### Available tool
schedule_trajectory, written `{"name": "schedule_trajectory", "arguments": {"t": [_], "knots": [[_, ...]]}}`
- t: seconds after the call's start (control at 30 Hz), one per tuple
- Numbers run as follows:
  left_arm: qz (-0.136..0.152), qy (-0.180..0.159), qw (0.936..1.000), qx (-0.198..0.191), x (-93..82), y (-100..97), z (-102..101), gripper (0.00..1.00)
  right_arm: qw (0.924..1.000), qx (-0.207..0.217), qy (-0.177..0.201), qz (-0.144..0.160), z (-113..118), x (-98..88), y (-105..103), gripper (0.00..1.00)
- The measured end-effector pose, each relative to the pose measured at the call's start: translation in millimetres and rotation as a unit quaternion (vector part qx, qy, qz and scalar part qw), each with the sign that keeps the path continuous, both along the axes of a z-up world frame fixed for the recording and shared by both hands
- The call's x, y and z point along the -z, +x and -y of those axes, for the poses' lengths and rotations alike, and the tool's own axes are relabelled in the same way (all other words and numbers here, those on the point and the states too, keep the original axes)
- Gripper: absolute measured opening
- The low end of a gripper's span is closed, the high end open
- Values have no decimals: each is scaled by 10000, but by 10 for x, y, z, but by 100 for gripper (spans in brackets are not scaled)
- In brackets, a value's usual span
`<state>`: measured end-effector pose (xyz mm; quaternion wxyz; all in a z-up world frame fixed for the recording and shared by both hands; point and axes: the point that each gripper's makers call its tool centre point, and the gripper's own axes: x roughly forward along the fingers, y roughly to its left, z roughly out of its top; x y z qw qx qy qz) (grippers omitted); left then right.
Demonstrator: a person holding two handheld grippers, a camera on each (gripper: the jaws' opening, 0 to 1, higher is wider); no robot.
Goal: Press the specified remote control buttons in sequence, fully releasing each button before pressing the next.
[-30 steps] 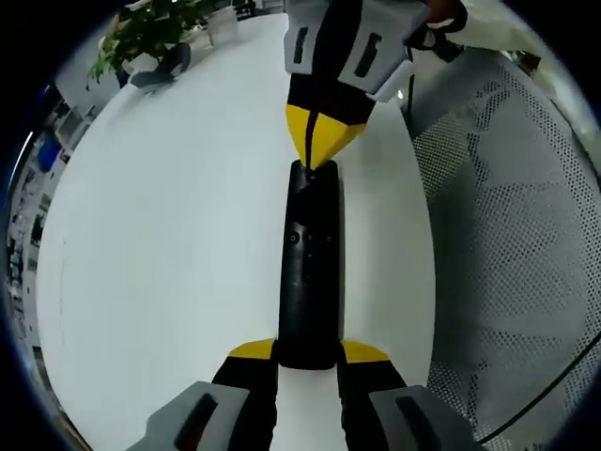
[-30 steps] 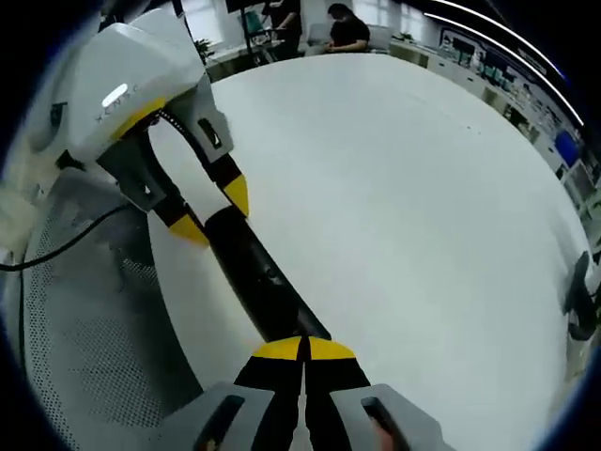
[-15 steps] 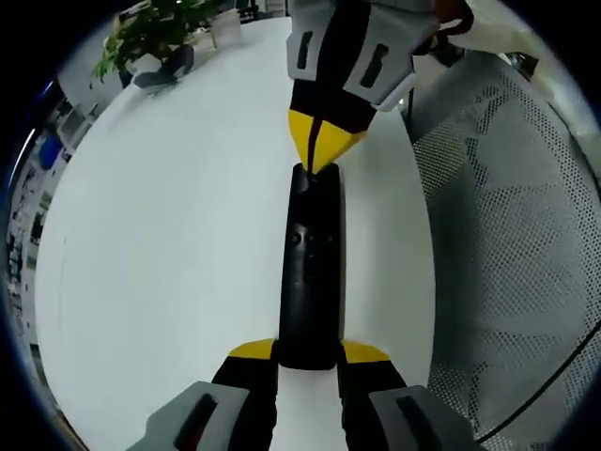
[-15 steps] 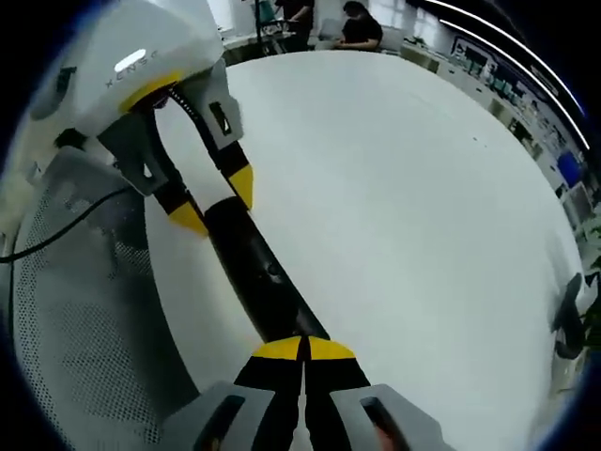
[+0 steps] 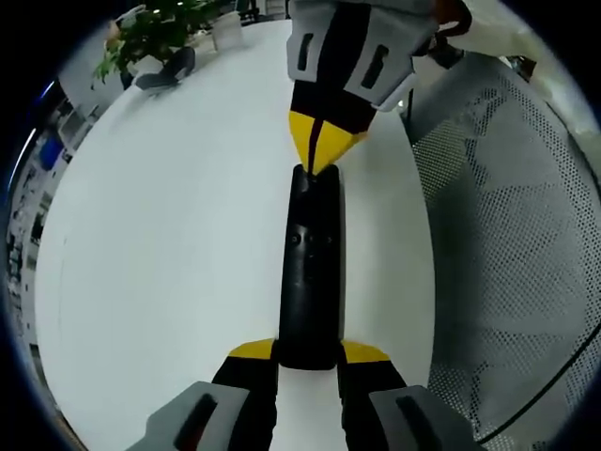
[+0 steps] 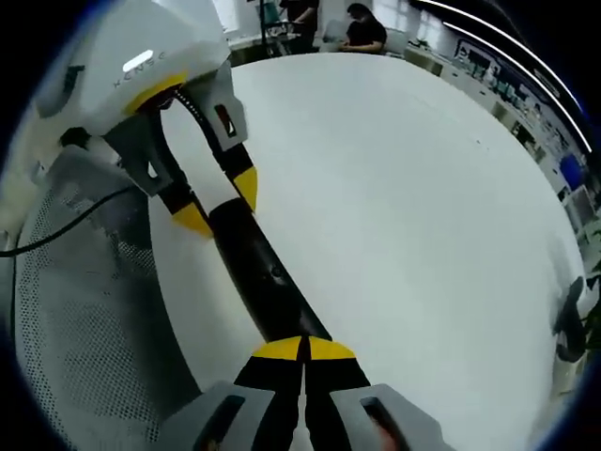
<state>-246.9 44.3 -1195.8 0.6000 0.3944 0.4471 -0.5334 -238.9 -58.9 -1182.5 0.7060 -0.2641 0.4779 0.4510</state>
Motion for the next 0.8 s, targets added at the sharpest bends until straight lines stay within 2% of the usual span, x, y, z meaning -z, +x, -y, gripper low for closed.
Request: {"name": "schedule_trajectory", "arguments": {"t": [0.23, 0.8], "knots": [[-6, -11, 10000, -11, 3, 0, 2, 22, 9999, 5, 137, -99, -52, -30, -16, 0], [-4, -111, 9999, -2, 1, -1, -3, 22, 9998, -142, -26, -112, -69, 16, -28, 0]]}}
